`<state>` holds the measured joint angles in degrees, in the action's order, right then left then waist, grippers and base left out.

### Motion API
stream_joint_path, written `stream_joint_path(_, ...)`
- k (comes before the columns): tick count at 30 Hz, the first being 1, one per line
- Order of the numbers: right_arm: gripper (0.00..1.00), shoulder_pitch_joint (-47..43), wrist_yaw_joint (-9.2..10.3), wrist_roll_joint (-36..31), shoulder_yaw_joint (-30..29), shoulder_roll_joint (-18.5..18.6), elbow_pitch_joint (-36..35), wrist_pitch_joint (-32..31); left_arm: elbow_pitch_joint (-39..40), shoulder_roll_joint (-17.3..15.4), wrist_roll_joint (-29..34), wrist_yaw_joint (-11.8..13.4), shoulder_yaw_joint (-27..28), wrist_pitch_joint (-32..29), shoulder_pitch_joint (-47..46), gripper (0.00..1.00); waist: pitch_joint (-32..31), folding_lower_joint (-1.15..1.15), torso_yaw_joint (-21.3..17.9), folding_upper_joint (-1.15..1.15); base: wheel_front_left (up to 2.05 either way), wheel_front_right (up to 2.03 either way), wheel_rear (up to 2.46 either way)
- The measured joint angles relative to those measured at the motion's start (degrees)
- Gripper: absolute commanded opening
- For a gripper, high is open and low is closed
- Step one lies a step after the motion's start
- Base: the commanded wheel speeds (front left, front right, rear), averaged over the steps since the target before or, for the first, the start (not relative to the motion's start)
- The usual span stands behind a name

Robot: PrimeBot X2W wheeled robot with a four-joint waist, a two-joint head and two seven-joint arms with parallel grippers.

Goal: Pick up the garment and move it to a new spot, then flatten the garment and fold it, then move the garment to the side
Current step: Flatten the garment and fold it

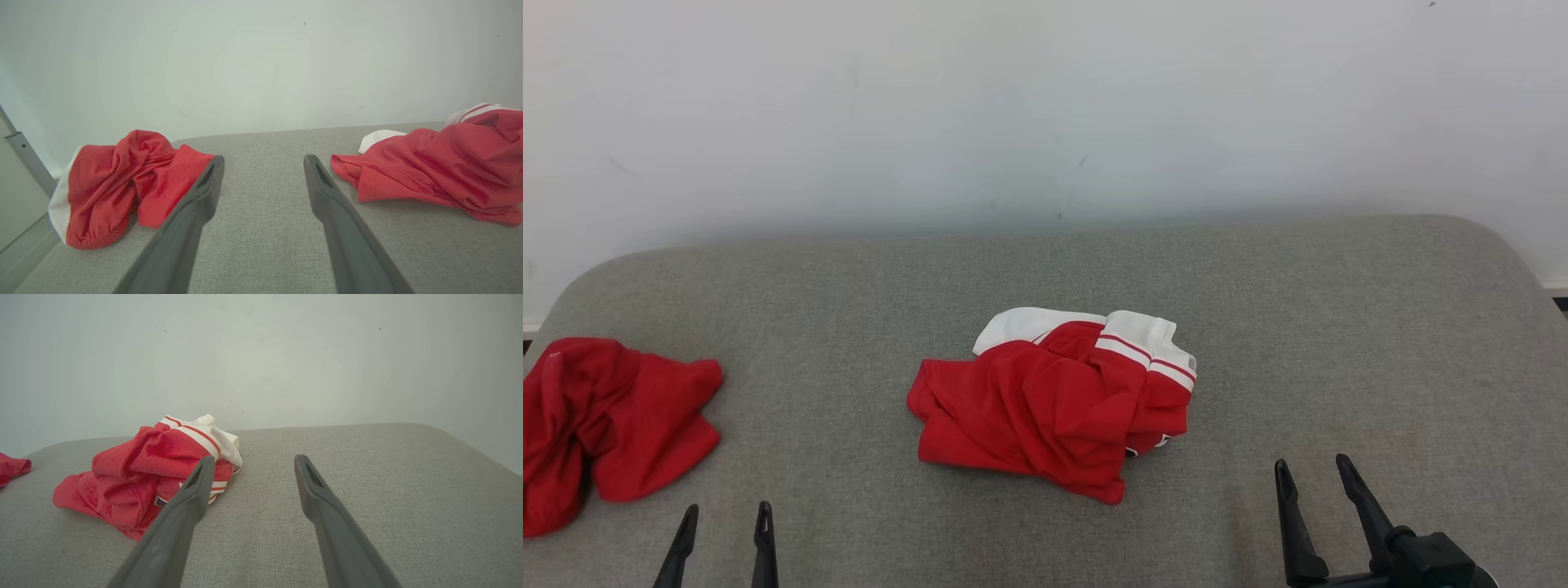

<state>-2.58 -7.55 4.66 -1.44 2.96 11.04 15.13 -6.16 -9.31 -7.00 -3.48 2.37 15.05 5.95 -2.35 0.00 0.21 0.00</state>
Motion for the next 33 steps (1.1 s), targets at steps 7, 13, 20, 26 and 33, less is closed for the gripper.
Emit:
stream_joint_path(7, 1.0, -0.03, 0.0, 0.0, 0.03, -0.01, 0.29, 0.0, 0.01, 0.14, 0.21, -0.11, 0.15, 0.0, 0.01, 1.0, 0.06, 0.0, 0.05, 0.0, 0.0, 0.0, 0.0)
stream_joint_path(13, 1.0, 0.0, 0.0, 0.0, 0.07, 0.0, 0.51, 0.0, -0.13, 0.33, 0.29, -0.4, 0.3, 0.0, -0.01, 1.0, 0.01, 0.0, 0.24, 0.0, 0.0, 0.0, 0.0)
stream_joint_path(20, 1.0, 0.0, 0.0, 0.0, 0.19, 0.0, 0.53, 0.0, -0.1, 0.52, 0.41, -0.51, 0.58, 0.0, 0.0, 1.0, -0.03, 0.0, 0.36, 0.0, 0.0, 0.0, 0.0)
stream_joint_path(26, 1.0, -0.01, 0.0, 0.0, 0.29, 0.0, 0.52, 0.0, -0.07, 0.59, 0.45, -0.59, 0.9, 0.0, 0.03, 1.0, 0.02, 0.0, 0.32, 0.0, 0.0, 0.0, 0.0)
stream_joint_path(33, 1.0, -0.01, 0.0, 0.0, 0.3, 0.0, 0.53, 0.0, -0.03, 0.86, 0.56, -0.65, 0.97, 0.0, 0.06, 1.0, 0.16, 0.0, 0.43, 0.0, 0.0, 0.0, 0.0)
